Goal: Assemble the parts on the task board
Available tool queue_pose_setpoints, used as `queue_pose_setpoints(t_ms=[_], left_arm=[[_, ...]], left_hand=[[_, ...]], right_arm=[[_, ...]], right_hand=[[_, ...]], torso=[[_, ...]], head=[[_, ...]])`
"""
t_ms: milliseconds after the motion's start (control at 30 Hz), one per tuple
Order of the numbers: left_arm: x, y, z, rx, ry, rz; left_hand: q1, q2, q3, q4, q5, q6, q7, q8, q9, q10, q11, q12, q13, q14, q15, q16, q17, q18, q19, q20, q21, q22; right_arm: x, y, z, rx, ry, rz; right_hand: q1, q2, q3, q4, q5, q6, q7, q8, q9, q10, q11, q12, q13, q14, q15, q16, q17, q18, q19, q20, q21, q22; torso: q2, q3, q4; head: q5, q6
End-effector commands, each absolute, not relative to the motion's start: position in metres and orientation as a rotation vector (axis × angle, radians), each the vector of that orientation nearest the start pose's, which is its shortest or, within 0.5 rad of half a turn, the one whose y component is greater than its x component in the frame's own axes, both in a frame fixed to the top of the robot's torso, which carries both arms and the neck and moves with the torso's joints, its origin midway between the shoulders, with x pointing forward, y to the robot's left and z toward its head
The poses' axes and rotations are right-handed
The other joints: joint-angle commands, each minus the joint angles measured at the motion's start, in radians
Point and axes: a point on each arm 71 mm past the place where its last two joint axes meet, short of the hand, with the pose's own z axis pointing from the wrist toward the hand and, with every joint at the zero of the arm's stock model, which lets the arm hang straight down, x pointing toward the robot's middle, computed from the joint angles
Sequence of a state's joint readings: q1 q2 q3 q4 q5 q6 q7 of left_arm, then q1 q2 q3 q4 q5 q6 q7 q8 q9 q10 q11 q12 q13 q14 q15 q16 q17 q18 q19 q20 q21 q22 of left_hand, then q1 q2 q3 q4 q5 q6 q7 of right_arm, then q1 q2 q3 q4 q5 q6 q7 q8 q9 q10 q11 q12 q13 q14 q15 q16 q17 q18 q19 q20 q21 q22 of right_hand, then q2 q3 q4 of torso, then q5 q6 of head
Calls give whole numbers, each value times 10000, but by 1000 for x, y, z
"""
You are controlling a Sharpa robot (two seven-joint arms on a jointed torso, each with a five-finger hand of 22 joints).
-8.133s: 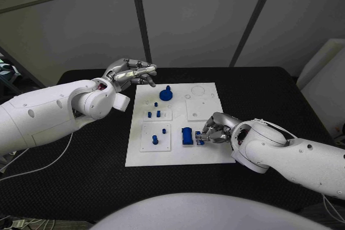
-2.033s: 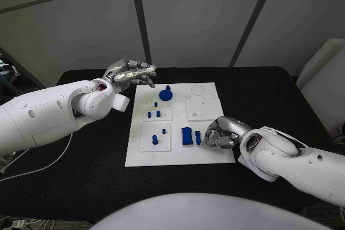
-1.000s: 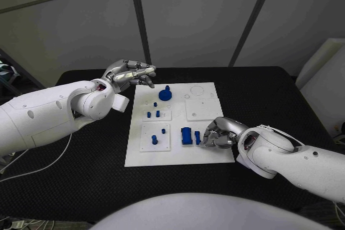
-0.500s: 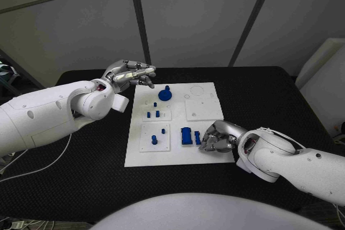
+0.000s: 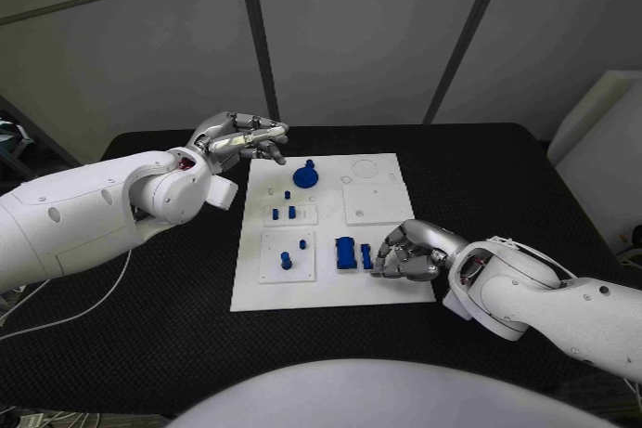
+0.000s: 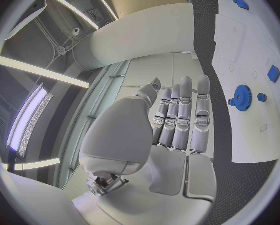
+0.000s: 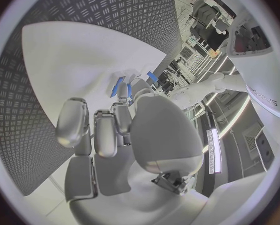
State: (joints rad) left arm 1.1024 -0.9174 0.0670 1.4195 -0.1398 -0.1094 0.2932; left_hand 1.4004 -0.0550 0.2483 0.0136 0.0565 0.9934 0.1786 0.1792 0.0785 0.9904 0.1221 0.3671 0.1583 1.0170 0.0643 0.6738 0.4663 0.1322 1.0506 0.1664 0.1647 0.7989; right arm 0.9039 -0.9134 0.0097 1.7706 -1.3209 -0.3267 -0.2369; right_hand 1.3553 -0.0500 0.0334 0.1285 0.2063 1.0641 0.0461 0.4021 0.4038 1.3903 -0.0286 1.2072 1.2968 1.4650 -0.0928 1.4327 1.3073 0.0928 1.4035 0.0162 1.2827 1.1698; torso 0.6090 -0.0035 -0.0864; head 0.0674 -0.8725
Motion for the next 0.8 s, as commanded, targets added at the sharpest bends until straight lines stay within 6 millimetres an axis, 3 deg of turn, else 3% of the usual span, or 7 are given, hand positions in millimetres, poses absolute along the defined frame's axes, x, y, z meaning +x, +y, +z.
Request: queue_pose_setpoints(t_ms=[33, 233, 300, 467, 600, 633, 800], left_arm=[[497, 270, -196, -10663, 15211, -15090], [500, 275, -197, -10704, 14949, -14845], [504, 277, -199, -10660, 14873, -14701], [512, 282, -202, -10587, 14581, -14360], [517, 280, -204, -10545, 14370, -14328], [520, 279, -205, -10620, 14199, -14290], [527, 278, -211, -11282, 13317, -13971]], left_hand=[[19, 0, -32, -36, -24, -81, -5, 48, -19, -58, 15, -19, -14, 42, -11, -50, -17, 476, 51, 3, -64, -25], [-129, -112, -204, 44, -13, -151, -10, 62, -39, -89, 44, 34, -53, -235, 78, -421, -164, 459, -246, 108, -388, -264], [-104, -107, -236, 46, -20, -172, 11, 74, -44, -122, 68, 19, -88, -300, 114, -669, -271, 466, -367, 161, -550, -406], [-102, -42, -347, 165, -16, -140, -19, 107, -47, -51, 108, -280, -313, -406, 289, -2014, -830, 485, -1303, 425, -991, -1159], [-37, 51, -372, 288, -48, 54, -94, 37, -39, 367, 89, -816, -608, -31, 332, -3254, -1233, 545, -1755, 605, -1022, -1963], [-30, 71, -385, 341, -19, 99, -106, -47, -42, 511, 74, -1063, -705, 39, 378, -3661, -1344, 538, -1833, 641, -1032, -2224], [-65, 36, -596, 476, -42, -206, -328, -675, -122, 642, 395, -2068, -918, -265, 723, -5117, -1831, 501, -2578, 933, -1051, -3240]], right_arm=[[384, -176, -268, 2330, 19073, 9786], [410, -199, -272, 4996, 19063, 11214], [423, -205, -274, 5670, 19057, 11463], [457, -209, -273, 6998, 18272, 12117], [481, -209, -265, 7831, 17115, 12418], [489, -209, -262, 8014, 16622, 12459], [511, -213, -254, 8564, 15402, 12578]], right_hand=[[55, -42, -23, -32, 47, -247, 75, -176, -71, -316, 80, -458, -569, 634, 71, -297, 884, 28, -285, 55, -466, -576], [507, 87, 248, -260, 148, -1019, 567, -726, -328, -2732, 513, -4288, -3506, -345, 459, -2952, -1488, 699, -2280, 397, -3736, -4353], [506, 202, 404, -195, -16, -1087, 856, -903, -424, -3258, 751, -5455, -4575, 1058, 798, 1381, 2635, 901, -2955, 654, -5218, -5719], [880, 241, 859, -384, -257, -1105, 821, -1197, -621, -3709, 806, -6695, -5933, 1058, 945, 1381, 2635, 893, -3186, 852, -6323, -6455], [1019, 254, 1276, -432, -508, -1309, 1003, -1705, -1019, -3963, 1166, -8052, -7518, 1019, 1272, 1344, 2620, 811, -4040, 1159, -7497, -7146], [1113, 318, 1519, -499, -666, -1292, 1108, -1905, -1192, -3928, 1255, -8510, -8166, 534, 1387, 889, 2439, 826, -4191, 1253, -7834, -7364], [808, 135, 2088, -453, -733, -1236, 1223, -2693, -1828, -3770, 1623, -9790, -10208, -3241, 1723, -3236, 1004, 882, -4874, 1707, -9422, -8428]], torso=[[-40, -22, 6], [-229, -108, -8], [-337, -164, -23], [-508, -263, -112], [-624, -325, -128], [-695, -350, -158], [-885, -363, -149]], head=[[-45, -1], [-184, -1], [-249, -1], [-196, -1], [-303, 366], [-298, 602], [-176, 1035]])
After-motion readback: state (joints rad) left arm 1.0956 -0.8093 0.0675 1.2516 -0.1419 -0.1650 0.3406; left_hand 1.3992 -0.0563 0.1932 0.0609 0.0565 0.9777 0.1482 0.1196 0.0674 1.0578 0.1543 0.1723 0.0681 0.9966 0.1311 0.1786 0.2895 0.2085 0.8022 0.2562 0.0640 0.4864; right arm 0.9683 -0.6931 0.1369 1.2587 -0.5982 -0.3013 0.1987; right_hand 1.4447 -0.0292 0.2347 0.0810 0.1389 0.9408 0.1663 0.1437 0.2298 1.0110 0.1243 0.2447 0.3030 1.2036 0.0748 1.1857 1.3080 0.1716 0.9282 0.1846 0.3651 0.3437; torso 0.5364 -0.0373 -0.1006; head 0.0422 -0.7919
